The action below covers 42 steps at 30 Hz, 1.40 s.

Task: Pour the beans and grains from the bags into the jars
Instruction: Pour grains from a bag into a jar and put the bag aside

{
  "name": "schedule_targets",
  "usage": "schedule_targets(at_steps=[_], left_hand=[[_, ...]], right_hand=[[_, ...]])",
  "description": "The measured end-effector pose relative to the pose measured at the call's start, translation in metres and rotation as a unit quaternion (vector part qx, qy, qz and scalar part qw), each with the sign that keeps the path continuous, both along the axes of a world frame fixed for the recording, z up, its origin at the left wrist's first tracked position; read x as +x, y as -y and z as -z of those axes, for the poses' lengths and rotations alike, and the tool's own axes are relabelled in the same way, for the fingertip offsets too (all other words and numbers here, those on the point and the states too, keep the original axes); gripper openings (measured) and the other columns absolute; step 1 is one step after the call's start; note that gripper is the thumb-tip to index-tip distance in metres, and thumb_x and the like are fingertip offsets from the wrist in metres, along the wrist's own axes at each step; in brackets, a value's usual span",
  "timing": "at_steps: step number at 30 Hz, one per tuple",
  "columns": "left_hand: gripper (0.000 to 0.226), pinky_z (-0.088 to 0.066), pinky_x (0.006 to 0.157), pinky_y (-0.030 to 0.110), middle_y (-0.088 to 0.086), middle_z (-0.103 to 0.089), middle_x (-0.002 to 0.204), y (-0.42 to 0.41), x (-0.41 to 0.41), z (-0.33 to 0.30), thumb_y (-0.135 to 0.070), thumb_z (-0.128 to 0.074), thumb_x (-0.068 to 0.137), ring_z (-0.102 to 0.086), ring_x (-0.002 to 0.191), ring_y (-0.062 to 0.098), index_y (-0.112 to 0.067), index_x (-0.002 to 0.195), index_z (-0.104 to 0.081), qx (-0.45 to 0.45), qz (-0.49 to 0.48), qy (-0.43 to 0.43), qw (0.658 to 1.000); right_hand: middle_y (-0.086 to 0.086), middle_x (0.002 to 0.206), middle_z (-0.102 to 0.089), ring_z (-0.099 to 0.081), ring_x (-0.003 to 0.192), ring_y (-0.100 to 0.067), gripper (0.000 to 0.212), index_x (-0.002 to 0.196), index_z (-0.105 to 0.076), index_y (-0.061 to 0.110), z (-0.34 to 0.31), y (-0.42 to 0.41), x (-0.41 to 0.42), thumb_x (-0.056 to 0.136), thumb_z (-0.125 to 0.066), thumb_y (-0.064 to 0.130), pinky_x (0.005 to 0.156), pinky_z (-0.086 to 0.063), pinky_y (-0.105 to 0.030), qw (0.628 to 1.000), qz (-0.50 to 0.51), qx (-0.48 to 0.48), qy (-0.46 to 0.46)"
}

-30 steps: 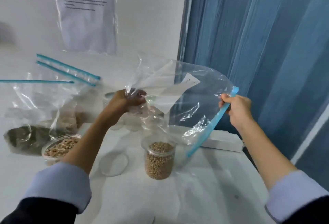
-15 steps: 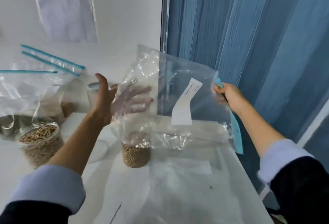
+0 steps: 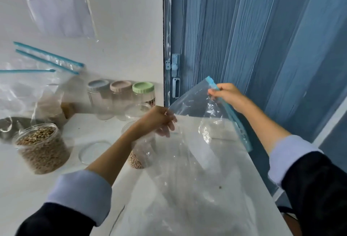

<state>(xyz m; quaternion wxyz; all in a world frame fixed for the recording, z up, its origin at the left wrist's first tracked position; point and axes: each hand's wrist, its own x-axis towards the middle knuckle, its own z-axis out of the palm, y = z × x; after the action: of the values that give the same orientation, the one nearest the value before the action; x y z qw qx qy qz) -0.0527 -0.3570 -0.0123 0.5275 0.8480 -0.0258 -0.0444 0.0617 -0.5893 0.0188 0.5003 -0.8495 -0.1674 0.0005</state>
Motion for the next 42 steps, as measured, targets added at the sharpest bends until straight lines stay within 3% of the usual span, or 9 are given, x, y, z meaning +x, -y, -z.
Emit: schedule_targets(at_steps=[8, 12, 15, 19, 24, 30, 34, 38, 42], left_hand=[[0.02, -0.04, 0.033, 0.02, 0.006, -0.065, 0.056, -0.001, -0.002, 0.019, 0.007, -0.032, 0.096, -0.054, 0.034, 0.016, -0.003, 0.094, -0.049, -0.059, -0.114, -0.03, 0.991], [0.05, -0.057, 0.065, 0.031, 0.026, -0.053, 0.125, 0.01, -0.008, 0.023, -0.003, -0.052, 0.093, -0.065, 0.089, 0.031, 0.002, 0.135, -0.025, 0.217, 0.001, -0.084, 0.972], [0.105, -0.035, 0.109, 0.043, 0.022, -0.001, 0.156, 0.022, -0.011, 0.031, -0.007, -0.07, 0.082, -0.027, 0.138, 0.039, -0.004, 0.148, 0.011, 0.371, 0.04, -0.033, 0.927], [0.077, -0.028, 0.111, 0.05, 0.01, 0.006, 0.157, 0.035, -0.01, 0.034, 0.0, -0.06, 0.085, -0.004, 0.143, 0.036, -0.014, 0.149, -0.018, 0.493, 0.097, 0.02, 0.865], [0.045, -0.031, 0.111, 0.041, 0.01, -0.033, 0.147, 0.047, 0.017, 0.046, -0.011, -0.05, 0.095, -0.031, 0.135, 0.027, -0.013, 0.139, -0.04, 0.429, 0.107, 0.043, 0.896], [0.069, -0.031, 0.109, 0.049, 0.008, -0.017, 0.155, 0.06, 0.028, 0.093, -0.043, -0.055, 0.092, -0.024, 0.139, 0.031, -0.014, 0.147, -0.024, 0.473, 0.124, -0.008, 0.873], [0.088, -0.03, 0.106, 0.055, 0.01, -0.018, 0.153, 0.056, 0.025, 0.117, -0.055, -0.061, 0.083, -0.016, 0.138, 0.034, -0.013, 0.147, -0.018, 0.503, 0.123, -0.069, 0.852], [0.094, -0.025, 0.106, 0.06, 0.008, -0.007, 0.157, 0.052, 0.028, 0.117, -0.062, -0.06, 0.079, -0.008, 0.142, 0.034, -0.018, 0.149, -0.015, 0.523, 0.125, -0.069, 0.84], [0.094, -0.027, 0.105, 0.059, 0.008, -0.015, 0.155, 0.051, 0.033, 0.117, -0.065, -0.06, 0.077, -0.011, 0.14, 0.034, -0.018, 0.148, -0.018, 0.524, 0.128, -0.072, 0.839]], right_hand=[[-0.011, 0.088, -0.063, -0.058, 0.053, -0.009, 0.024, 0.074, -0.056, 0.013, 0.042, 0.033, 0.0, 0.097, -0.052, 0.019, 0.056, -0.041, -0.024, 0.98, 0.166, 0.096, -0.047], [-0.004, 0.089, -0.067, -0.061, 0.072, -0.015, 0.014, 0.09, -0.063, 0.008, 0.067, 0.03, -0.019, 0.095, -0.054, 0.017, 0.061, -0.043, -0.025, 0.991, 0.022, -0.082, -0.104], [0.002, 0.092, -0.065, -0.056, 0.079, -0.01, 0.008, 0.094, -0.066, 0.014, 0.086, 0.024, -0.024, 0.092, -0.06, 0.019, 0.06, -0.041, -0.018, 0.98, -0.062, -0.166, -0.094], [0.005, 0.099, -0.064, -0.056, 0.086, -0.005, 0.011, 0.1, -0.069, 0.015, 0.104, 0.017, -0.028, 0.089, -0.065, 0.016, 0.062, -0.039, -0.003, 0.963, -0.127, -0.22, -0.084], [0.008, 0.108, -0.066, -0.056, 0.099, -0.006, 0.018, 0.107, -0.069, 0.02, 0.111, 0.005, -0.038, 0.09, -0.062, 0.021, 0.089, -0.041, -0.016, 0.911, -0.217, -0.326, -0.131], [0.009, 0.083, -0.071, -0.061, 0.077, -0.006, 0.014, 0.088, -0.073, 0.017, 0.109, -0.003, -0.041, 0.09, -0.059, 0.015, 0.074, -0.042, -0.021, 0.896, -0.265, -0.315, -0.165], [-0.007, 0.091, -0.07, -0.059, 0.079, -0.016, 0.011, 0.085, -0.07, 0.011, 0.117, -0.003, -0.014, 0.086, -0.062, 0.004, 0.074, -0.045, -0.026, 0.975, -0.054, -0.215, 0.023], [-0.005, 0.13, -0.052, -0.046, 0.121, -0.026, 0.037, 0.128, -0.053, 0.015, 0.12, 0.001, 0.007, 0.092, -0.051, 0.006, 0.09, -0.042, -0.034, 0.925, 0.071, -0.368, 0.068], [-0.009, 0.123, -0.058, -0.052, 0.112, -0.029, 0.032, 0.114, -0.06, 0.012, 0.131, 0.004, 0.013, 0.088, -0.045, 0.0, 0.074, -0.038, -0.027, 0.891, 0.101, -0.443, 0.024]])
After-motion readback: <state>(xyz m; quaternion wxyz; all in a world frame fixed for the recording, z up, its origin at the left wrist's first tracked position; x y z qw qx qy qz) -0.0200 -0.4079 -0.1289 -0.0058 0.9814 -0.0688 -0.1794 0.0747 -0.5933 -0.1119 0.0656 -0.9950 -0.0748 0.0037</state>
